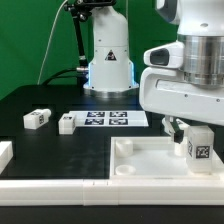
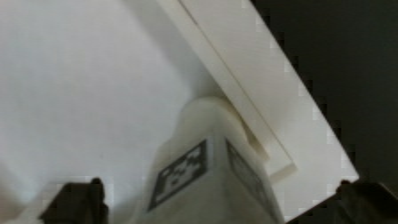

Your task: Assemble one leg

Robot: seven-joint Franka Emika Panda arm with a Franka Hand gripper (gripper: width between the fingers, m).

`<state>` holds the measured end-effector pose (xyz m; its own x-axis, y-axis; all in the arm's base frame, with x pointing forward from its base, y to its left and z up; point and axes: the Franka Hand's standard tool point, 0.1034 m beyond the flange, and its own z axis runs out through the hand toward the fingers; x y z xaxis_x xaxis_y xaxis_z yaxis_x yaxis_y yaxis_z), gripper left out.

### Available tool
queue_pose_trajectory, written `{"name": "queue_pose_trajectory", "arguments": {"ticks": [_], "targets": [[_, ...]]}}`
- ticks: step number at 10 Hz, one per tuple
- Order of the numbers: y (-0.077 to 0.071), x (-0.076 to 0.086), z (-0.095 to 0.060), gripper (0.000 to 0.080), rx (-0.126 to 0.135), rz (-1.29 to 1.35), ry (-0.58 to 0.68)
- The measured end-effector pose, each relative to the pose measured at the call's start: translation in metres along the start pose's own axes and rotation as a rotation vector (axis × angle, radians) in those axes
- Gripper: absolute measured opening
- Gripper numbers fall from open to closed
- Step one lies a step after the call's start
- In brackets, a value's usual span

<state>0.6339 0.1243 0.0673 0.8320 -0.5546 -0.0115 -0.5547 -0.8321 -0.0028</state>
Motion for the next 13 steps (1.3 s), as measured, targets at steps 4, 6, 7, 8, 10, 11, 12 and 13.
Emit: {"name": "queue_pose_trajectory", "arguments": {"ticks": [4, 6, 7, 8, 10, 11, 12, 13], "targets": [[0.0061, 0.0060, -0.0031, 0.0649, -0.028, -0.437, -0.005], [0.0070, 0.0070, -0.0030, 0.0649, -0.028, -0.531, -0.005], [0.0070, 0.0070, -0.0030, 0.0649, -0.028, -0.527, -0.005], [0.0070, 0.0069, -0.0029, 0.0640, -0.028, -0.512, -0.005], [0.0071, 0.0070, -0.0029, 0.0452, -0.028, -0.485, -0.005], [0.0069, 0.0067, -0.0027, 0.0287, -0.027, -0.454, -0.005], [0.0072, 0.0067, -0.0023, 0.0287, -0.026, -0.365, -0.005], [0.0076, 0.0072, -0.0010, 0.0291, -0.014, -0.231, -0.003]]}}
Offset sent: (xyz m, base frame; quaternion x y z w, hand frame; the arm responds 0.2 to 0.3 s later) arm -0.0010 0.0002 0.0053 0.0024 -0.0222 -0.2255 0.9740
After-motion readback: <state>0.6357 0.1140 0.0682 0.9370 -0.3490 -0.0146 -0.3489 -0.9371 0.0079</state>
